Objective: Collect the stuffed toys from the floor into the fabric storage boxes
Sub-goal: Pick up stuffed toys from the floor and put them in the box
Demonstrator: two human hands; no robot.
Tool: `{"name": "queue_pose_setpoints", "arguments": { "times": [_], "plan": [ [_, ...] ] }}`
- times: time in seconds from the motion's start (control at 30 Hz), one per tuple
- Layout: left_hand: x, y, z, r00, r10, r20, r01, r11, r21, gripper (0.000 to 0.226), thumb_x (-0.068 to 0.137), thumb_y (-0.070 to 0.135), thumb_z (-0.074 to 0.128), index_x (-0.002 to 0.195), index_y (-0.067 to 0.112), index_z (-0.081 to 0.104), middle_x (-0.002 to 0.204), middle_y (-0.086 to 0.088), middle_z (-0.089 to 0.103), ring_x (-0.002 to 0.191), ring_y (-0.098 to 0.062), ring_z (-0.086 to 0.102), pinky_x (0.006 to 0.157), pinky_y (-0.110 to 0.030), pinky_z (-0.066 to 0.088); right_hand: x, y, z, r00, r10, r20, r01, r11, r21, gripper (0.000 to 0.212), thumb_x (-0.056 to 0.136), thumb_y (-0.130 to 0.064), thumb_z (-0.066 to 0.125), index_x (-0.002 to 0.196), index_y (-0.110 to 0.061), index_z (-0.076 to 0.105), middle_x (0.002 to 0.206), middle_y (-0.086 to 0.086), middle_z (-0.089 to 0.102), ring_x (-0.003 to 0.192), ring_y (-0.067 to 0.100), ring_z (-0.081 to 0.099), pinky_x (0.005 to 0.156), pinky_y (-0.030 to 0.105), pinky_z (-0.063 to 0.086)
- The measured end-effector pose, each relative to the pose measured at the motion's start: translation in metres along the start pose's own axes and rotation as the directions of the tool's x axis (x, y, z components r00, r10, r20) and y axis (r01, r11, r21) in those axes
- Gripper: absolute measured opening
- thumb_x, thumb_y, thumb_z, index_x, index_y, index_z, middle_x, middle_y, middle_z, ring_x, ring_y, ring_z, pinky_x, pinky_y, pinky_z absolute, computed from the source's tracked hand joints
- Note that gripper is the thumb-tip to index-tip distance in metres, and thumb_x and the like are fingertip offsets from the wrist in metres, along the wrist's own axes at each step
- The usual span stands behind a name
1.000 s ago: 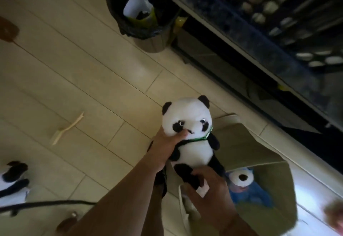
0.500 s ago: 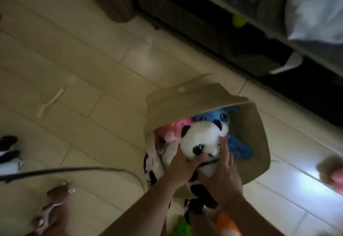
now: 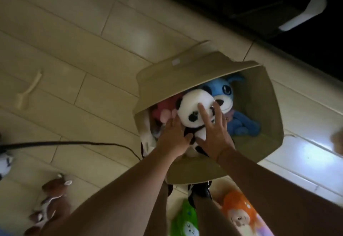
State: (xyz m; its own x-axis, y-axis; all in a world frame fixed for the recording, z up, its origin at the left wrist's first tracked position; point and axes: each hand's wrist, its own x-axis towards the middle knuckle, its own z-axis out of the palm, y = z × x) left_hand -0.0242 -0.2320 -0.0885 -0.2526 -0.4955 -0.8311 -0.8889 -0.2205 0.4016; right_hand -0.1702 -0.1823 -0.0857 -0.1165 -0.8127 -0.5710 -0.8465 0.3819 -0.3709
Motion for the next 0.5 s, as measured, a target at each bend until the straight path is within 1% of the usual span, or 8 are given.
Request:
{"name": "queue_pose_setpoints", "arguments": {
  "times": [0.1,0.17,0.23,0.27,0.33,0.4,0.47,0.5],
  "plan": [
    [0.007,-0.003,0.000,0.993,0.018,0.115,-0.018,1.000,-0.006,0.082,0.096,0.049,0.045,0.154,0.027,-0.008,0.163,0.001,0.000,0.149,-0.025,0.009,0.119,-0.047,0.022,-0.006,0.004,0.009,0.999,0.043,0.021,-0.042,0.998,-0.041,0.119,0.071,-0.040,0.077,0.144,-0.047,-0.017,0.155,0.009,-0.018,0.143,0.041,0.009,0.099,0.055,0.045],
    [0.015,-0.013,0.004,0.987,0.017,0.158,-0.017,1.000,0.003,0.076,0.098,0.052,0.038,0.153,0.031,-0.010,0.163,0.003,-0.007,0.150,-0.025,-0.001,0.120,-0.047,0.015,-0.003,0.007,0.019,0.998,0.056,-0.005,-0.056,0.996,-0.066,0.122,0.069,-0.036,0.080,0.145,-0.044,-0.015,0.155,0.013,-0.018,0.140,0.043,0.021,0.093,0.056,0.049],
    [0.020,-0.025,0.011,0.978,-0.015,0.209,0.003,0.998,0.060,0.072,0.098,0.057,0.030,0.151,0.038,-0.013,0.162,0.004,-0.017,0.149,-0.023,-0.011,0.121,-0.048,0.007,0.003,0.011,0.028,0.999,0.036,-0.039,-0.039,0.996,-0.077,0.121,0.068,-0.033,0.080,0.147,-0.043,-0.011,0.155,0.017,-0.014,0.134,0.044,0.032,0.093,0.056,0.048],
    [0.022,-0.030,0.014,0.973,-0.042,0.228,0.021,0.996,0.092,0.068,0.097,0.060,0.026,0.150,0.043,-0.012,0.161,0.004,-0.020,0.149,-0.023,-0.015,0.121,-0.049,0.006,0.007,0.015,0.032,0.999,0.020,-0.043,-0.024,0.997,-0.074,0.120,0.068,-0.033,0.080,0.147,-0.043,-0.010,0.154,0.018,-0.012,0.132,0.045,0.035,0.093,0.055,0.049],
    [0.021,-0.039,0.019,0.964,-0.085,0.250,0.048,0.987,0.153,0.059,0.097,0.062,0.022,0.148,0.051,-0.004,0.161,0.001,-0.021,0.149,-0.026,-0.015,0.121,-0.048,0.008,0.011,0.022,0.037,0.999,-0.007,-0.040,0.005,0.998,-0.064,0.118,0.068,-0.031,0.080,0.145,-0.045,-0.008,0.152,0.018,-0.005,0.129,0.047,0.036,0.091,0.053,0.051],
    [0.019,-0.040,0.022,0.966,-0.085,0.242,0.034,0.978,0.207,0.055,0.099,0.057,0.024,0.149,0.049,0.002,0.161,-0.001,-0.020,0.150,-0.028,-0.008,0.120,-0.044,0.015,0.015,0.030,0.036,0.997,-0.025,-0.069,0.021,0.998,-0.062,0.115,0.067,-0.024,0.081,0.144,-0.046,-0.001,0.148,0.016,0.003,0.124,0.049,0.038,0.083,0.054,0.054],
    [0.018,-0.041,0.025,0.978,-0.076,0.194,0.041,0.983,0.180,0.056,0.099,0.055,0.029,0.150,0.046,0.009,0.161,-0.003,-0.019,0.150,-0.028,-0.001,0.118,-0.041,0.022,0.019,0.034,0.033,0.997,-0.026,-0.076,0.020,0.997,-0.076,0.112,0.066,-0.019,0.080,0.143,-0.046,0.004,0.143,0.014,0.008,0.119,0.047,0.042,0.077,0.053,0.056],
    [0.020,-0.041,0.026,0.983,-0.076,0.165,0.052,0.988,0.147,0.057,0.098,0.056,0.032,0.150,0.046,0.013,0.161,-0.002,-0.018,0.150,-0.028,0.002,0.119,-0.041,0.024,0.021,0.033,0.032,0.997,-0.025,-0.075,0.018,0.996,-0.089,0.111,0.066,-0.019,0.080,0.142,-0.047,0.003,0.141,0.014,0.008,0.118,0.046,0.043,0.076,0.051,0.057]
  ]
}}
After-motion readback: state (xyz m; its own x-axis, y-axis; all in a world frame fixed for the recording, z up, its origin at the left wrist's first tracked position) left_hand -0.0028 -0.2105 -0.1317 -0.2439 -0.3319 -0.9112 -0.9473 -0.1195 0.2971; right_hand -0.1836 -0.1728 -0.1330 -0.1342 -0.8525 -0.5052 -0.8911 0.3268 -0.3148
